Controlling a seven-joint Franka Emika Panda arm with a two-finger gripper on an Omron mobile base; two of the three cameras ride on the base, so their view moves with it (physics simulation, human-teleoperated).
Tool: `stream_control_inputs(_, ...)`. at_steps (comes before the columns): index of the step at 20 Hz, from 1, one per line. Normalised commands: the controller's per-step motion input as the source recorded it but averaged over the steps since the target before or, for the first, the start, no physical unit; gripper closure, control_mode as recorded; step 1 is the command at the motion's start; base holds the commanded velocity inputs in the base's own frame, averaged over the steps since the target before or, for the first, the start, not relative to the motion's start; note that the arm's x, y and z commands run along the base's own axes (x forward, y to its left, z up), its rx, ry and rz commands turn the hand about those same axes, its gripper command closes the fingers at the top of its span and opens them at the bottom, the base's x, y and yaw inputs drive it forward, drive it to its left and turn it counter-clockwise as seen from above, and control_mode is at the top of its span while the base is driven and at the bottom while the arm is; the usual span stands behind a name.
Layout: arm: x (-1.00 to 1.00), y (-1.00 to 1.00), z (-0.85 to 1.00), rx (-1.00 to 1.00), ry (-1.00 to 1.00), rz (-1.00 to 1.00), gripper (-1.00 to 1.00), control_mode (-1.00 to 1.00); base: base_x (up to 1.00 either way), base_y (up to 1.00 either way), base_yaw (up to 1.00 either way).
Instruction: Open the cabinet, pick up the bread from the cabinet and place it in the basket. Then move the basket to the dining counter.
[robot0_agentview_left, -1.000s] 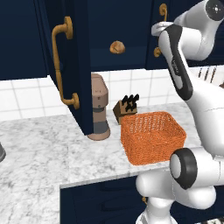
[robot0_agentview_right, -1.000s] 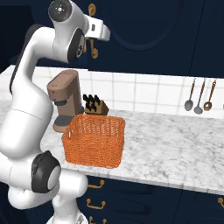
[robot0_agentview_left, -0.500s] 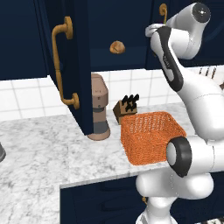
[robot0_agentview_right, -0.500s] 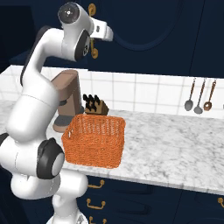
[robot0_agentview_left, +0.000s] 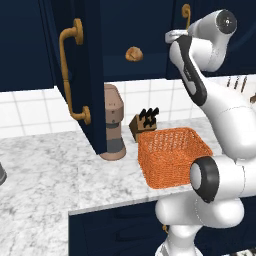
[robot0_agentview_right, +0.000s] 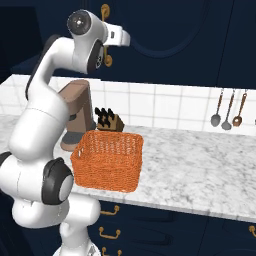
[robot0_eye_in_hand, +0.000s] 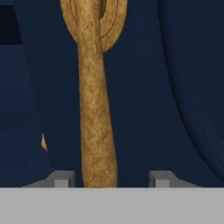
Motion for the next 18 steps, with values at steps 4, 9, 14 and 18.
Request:
stream_control_inputs(4,0.62,-0.32,-0.55,-0.01,-0.08,0.0,1.0,-1.0,0.0,0.0,0.0)
stream_control_inputs(9,0.29,-0.88,-0.22,0.0,0.0,-0.01,1.0,-1.0,0.0,0.0,0.0)
stream_control_inputs(14,-0.13,-1.0,-0.04,0.06,0.01,-0.04,1.0,-1.0,0.0,0.0,0.0)
stream_control_inputs(18,-0.55,-1.0,0.0,0.17,-0.02,0.0,1.0,-1.0,0.0,0.0,0.0)
